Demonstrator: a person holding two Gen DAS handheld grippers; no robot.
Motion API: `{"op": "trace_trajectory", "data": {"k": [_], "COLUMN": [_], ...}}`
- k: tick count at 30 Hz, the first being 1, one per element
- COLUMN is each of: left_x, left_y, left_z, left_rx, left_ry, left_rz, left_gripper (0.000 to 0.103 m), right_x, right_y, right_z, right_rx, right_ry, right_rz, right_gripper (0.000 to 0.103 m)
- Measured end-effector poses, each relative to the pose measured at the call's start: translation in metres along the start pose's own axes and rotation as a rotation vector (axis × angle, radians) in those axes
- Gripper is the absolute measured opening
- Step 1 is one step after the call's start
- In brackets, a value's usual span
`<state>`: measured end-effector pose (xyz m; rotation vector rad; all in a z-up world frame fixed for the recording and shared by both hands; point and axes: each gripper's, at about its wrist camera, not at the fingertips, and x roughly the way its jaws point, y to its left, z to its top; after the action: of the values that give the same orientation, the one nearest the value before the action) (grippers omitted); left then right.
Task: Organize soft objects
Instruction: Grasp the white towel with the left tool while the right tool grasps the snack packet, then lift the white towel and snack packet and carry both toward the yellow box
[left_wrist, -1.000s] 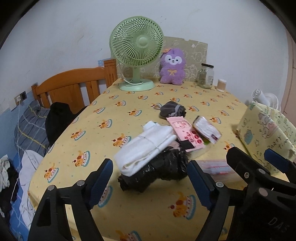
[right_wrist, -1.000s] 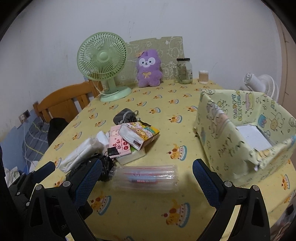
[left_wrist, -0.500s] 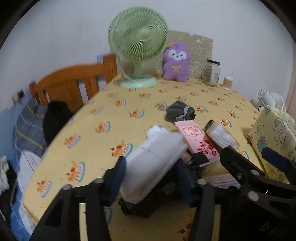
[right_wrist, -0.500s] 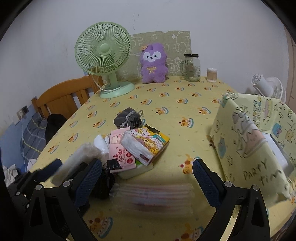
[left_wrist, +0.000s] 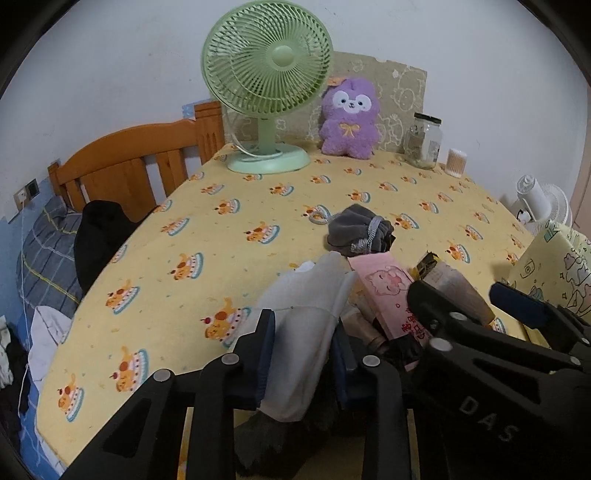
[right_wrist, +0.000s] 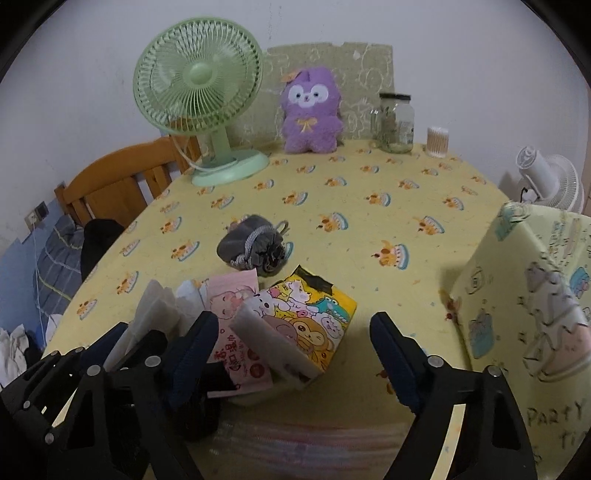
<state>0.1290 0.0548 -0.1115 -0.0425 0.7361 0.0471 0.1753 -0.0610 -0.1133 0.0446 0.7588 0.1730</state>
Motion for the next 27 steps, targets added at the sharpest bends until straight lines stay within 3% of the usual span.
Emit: {"op": "trace_trajectory", "data": {"k": [6,12,18,27], "left_x": [0.006,0.002,-0.005,-0.023], "left_y": [-0.004,-0.008,-0.014,-0.024], "left_z": [0.000,0.000,0.003,0.012], "left_rx": [0.005,0.017,0.028,0.051], "left_ry": [0.001,-0.009,-0.022,-0.051], "left_rz": [0.011,0.036,0.068,0.074], "left_gripper": [0.027,0.023,0.016,0.011], "right_x": [0.010,0.007,-0.003,-0.023], "right_y": [-0.002,0.000,-0.002,-0.004], "right_z": [-0.001,-0.002,-0.001,0.007], "right_rx": [0.006,-0.005,-0.003,0.002], "right_ry": [0.024,0.007,-0.018,-0.053], "right_rz": [0.025,0.052,0.061,0.082], "right_gripper": [0.069,0.060,0.055,0.055]}}
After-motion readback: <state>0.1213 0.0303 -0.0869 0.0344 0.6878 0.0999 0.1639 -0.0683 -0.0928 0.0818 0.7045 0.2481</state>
